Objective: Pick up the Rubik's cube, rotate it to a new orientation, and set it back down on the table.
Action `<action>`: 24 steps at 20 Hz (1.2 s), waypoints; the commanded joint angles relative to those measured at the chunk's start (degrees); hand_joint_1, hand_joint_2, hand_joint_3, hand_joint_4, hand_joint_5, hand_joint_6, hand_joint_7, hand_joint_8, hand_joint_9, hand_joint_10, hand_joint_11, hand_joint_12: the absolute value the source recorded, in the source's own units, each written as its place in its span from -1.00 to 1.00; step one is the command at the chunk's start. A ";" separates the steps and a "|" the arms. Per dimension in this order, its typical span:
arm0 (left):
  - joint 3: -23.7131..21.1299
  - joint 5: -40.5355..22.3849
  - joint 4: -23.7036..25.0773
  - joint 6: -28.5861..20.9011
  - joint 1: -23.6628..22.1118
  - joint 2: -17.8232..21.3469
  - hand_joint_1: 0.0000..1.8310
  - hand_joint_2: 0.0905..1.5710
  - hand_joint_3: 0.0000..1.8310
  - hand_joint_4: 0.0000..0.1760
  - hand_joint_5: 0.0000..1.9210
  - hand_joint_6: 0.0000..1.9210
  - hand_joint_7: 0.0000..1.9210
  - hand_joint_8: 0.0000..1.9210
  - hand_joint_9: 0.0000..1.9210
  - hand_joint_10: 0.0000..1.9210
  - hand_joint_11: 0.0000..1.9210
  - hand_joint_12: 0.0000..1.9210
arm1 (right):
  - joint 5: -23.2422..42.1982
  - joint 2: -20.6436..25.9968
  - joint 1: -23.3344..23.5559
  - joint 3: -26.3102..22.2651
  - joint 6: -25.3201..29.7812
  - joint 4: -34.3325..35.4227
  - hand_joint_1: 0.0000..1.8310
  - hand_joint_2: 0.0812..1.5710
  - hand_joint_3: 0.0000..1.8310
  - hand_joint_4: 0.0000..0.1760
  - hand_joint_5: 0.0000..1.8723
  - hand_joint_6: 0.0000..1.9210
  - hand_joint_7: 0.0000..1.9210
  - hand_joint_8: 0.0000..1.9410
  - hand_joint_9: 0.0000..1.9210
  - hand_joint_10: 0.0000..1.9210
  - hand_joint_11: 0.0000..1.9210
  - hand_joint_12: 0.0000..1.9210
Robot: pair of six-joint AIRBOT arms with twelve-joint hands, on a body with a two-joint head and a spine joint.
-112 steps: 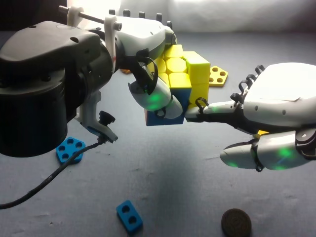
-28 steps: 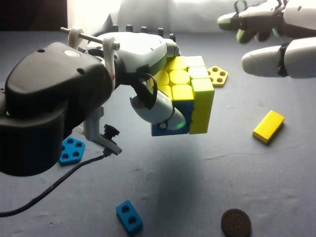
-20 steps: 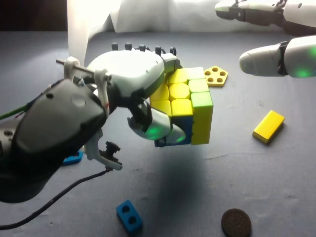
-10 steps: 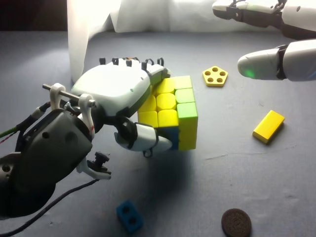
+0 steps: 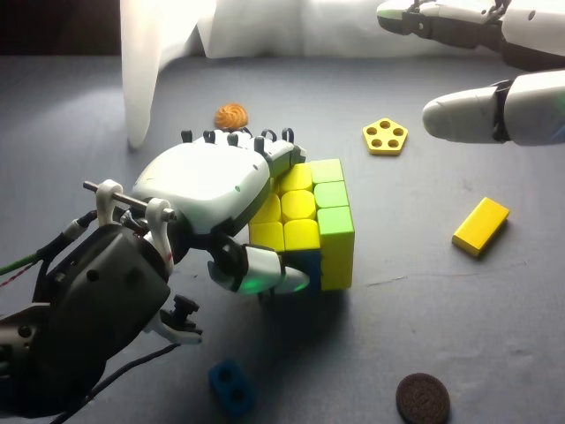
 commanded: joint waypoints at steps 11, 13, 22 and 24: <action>-0.10 -6.82 3.34 -1.33 0.76 -0.02 -0.02 0.49 -1.00 -1.00 -0.74 -0.42 -0.70 -0.17 -0.74 0.10 -0.91 0.56 | 6.97 0.22 0.33 -0.07 0.01 0.65 -1.00 0.65 -1.00 -1.00 -1.00 -1.00 -1.00 -1.00 -0.98 -0.99 -0.99 -0.99; -0.10 -6.82 3.34 -1.33 0.59 -0.02 -0.12 0.42 -1.00 -1.00 -0.69 -0.88 -0.56 -0.83 -0.59 -0.56 -0.94 0.28 | 7.09 0.22 0.33 -0.07 0.01 0.65 -1.00 0.65 -1.00 -1.00 -0.99 -0.99 -0.99 -0.99 -0.97 -0.99 -0.99 -0.99; -0.81 -6.82 2.59 -0.86 -0.15 0.02 -0.51 0.19 -1.00 -1.00 -0.99 -1.00 -0.93 -1.00 -0.88 -1.00 -1.00 -0.37 | 7.10 0.19 0.26 -0.07 0.01 0.65 -1.00 0.64 -1.00 -1.00 -0.98 -1.00 -0.97 -1.00 -0.95 -0.99 -1.00 -0.79; -1.11 -6.81 2.24 -0.42 -0.33 0.13 -0.50 0.17 -1.00 -1.00 -1.00 -1.00 -0.99 -1.00 -0.96 -1.00 -1.00 -0.50 | 7.10 0.18 0.21 -0.07 0.01 0.65 -1.00 0.64 -1.00 -1.00 -1.00 -1.00 -0.98 -1.00 -0.96 -1.00 -1.00 -0.84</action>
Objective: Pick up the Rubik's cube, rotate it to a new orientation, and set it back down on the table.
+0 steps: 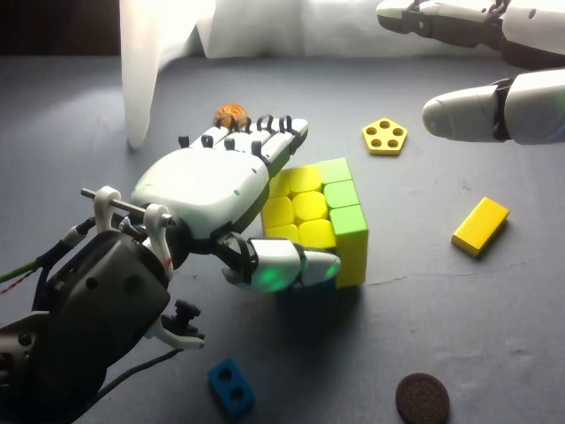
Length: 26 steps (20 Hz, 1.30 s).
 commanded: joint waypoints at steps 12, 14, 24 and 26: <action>-4.07 10.32 -2.35 11.22 -9.79 7.43 -0.55 0.08 -1.00 -0.75 -1.00 -1.00 -1.00 -1.00 -1.00 -1.00 -0.98 -0.94 | 6.62 -0.01 -0.04 -0.11 0.01 0.62 -1.00 0.63 -1.00 -1.00 -1.00 -1.00 -0.98 -1.00 -0.97 -0.99 -1.00 -0.99; -4.52 18.45 -3.86 14.74 -13.42 9.45 -0.54 0.08 -1.00 -0.79 -1.00 -1.00 -1.00 -1.00 -1.00 -1.00 -1.00 -0.84 | 6.62 -0.03 -0.18 -0.13 0.01 0.62 -1.00 0.63 -1.00 -1.00 -1.00 -1.00 -0.97 -1.00 -0.96 -0.99 -1.00 -1.00; -4.07 42.30 -2.80 16.15 -26.28 12.77 -0.48 0.35 -0.99 -1.00 -0.41 -0.19 -0.49 0.18 -0.54 0.31 -0.69 0.52 | 8.12 -0.01 -0.54 -0.12 0.00 -0.21 -1.00 0.69 -1.00 -1.00 -0.62 0.48 -0.47 0.58 -0.57 0.87 -0.77 1.00; -4.24 46.10 -2.49 16.15 -28.02 12.82 -0.50 0.38 -1.00 -1.00 -0.52 0.12 -0.58 0.44 -0.63 0.54 -0.71 0.68 | 8.19 -0.01 -0.65 -0.13 0.00 -0.21 -1.00 0.70 -1.00 -1.00 -0.56 0.47 -0.37 0.59 -0.51 0.86 -0.68 1.00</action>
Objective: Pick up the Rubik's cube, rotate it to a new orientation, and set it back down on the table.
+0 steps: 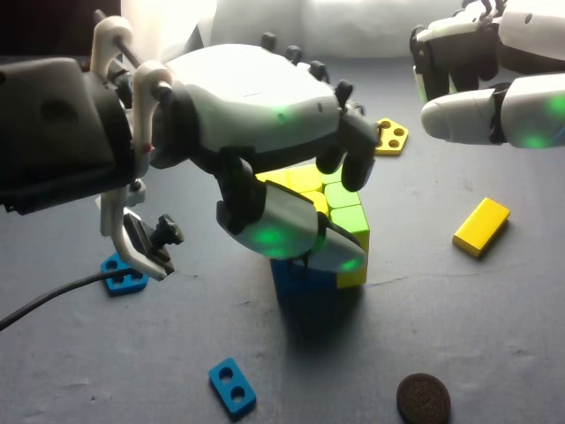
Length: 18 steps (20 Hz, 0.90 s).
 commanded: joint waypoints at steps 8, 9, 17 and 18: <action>-0.67 -4.35 0.14 0.00 -5.09 0.19 -0.42 0.37 -1.00 -1.00 -0.41 0.08 -0.47 0.47 -0.50 0.59 -0.67 0.86 | 7.16 0.26 -0.15 -0.17 0.04 0.53 -1.00 0.74 -1.00 -1.00 -0.48 0.56 -0.31 0.73 -0.43 1.00 -0.45 1.00; -0.65 -4.31 0.31 0.01 -5.56 0.17 -0.42 0.36 -1.00 -1.00 -0.46 0.12 -0.49 0.50 -0.52 0.61 -0.71 0.88 | 7.17 0.26 -0.18 -0.18 0.04 0.53 -1.00 0.74 -1.00 -1.00 -0.47 0.54 -0.31 0.73 -0.42 1.00 -0.45 1.00; 0.29 -0.83 2.95 0.20 -9.78 0.31 -0.50 0.40 -1.00 -1.00 -0.44 0.04 -0.49 0.48 -0.54 0.53 -0.74 0.82 | 7.44 0.26 -0.30 -0.19 -0.15 0.52 -1.00 0.75 -1.00 -1.00 -0.46 0.57 -0.29 0.69 -0.41 1.00 -0.45 1.00; 0.40 -0.49 3.58 0.23 -10.20 0.47 -0.48 0.39 -1.00 -1.00 -0.43 -0.03 -0.49 0.46 -0.55 0.55 -0.75 0.85 | 7.48 0.26 -0.31 -0.19 -0.18 0.52 -1.00 0.74 -1.00 -1.00 -0.43 0.55 -0.28 0.66 -0.41 0.98 -0.46 1.00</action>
